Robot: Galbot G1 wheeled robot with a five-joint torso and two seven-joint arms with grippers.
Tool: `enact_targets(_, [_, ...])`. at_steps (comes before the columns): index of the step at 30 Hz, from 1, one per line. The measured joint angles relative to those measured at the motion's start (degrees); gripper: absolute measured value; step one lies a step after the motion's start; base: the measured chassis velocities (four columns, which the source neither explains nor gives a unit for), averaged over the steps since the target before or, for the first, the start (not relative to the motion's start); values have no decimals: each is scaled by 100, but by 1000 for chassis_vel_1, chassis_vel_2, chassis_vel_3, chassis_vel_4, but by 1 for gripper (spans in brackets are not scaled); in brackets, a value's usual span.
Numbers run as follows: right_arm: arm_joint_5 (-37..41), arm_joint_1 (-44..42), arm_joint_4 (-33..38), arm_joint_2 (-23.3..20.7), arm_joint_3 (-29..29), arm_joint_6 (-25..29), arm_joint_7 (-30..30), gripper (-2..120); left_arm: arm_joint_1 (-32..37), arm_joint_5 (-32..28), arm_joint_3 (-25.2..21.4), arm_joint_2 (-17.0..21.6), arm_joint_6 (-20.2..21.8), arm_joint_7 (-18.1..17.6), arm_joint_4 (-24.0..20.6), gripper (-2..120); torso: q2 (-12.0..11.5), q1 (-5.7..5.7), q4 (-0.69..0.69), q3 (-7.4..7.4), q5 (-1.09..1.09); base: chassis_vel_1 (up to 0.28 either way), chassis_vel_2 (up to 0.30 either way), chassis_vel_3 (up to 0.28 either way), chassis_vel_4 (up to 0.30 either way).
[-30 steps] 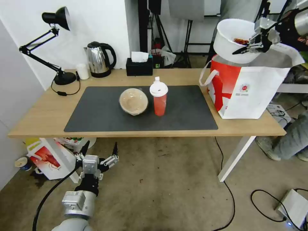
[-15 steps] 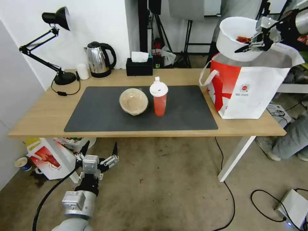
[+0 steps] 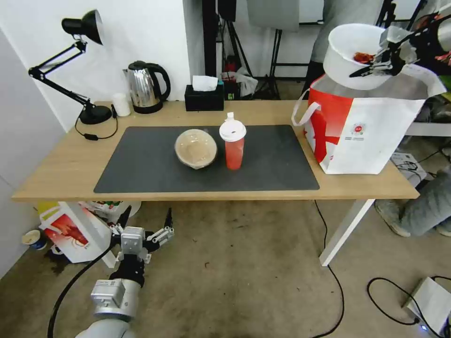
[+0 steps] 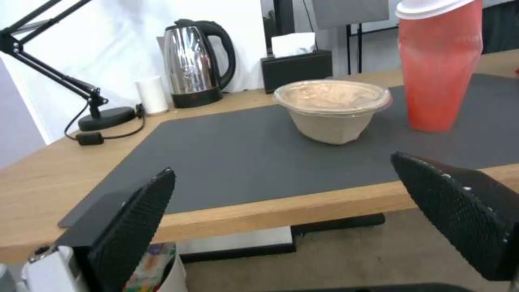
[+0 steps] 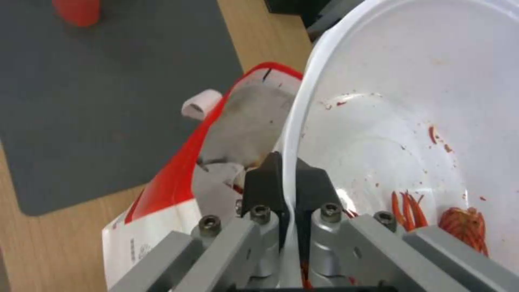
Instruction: Pick up the trash from the table and place it into the takeout bag.
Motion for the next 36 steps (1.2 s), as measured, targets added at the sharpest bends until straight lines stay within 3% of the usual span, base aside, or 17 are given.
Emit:
enact_targets(18, [-163, -35, -35, 173, -53, -5, -19, 0, 0, 0, 0, 0, 0, 0, 0, 100, 0, 0, 0, 0, 0, 0, 0, 0, 0])
enact_targets(36, [-172, -216, -111, 38, 29, 13, 214, 0, 0, 0, 0, 0, 0, 0, 0, 100, 0, 0, 1, 0, -1, 0, 0, 0, 0])
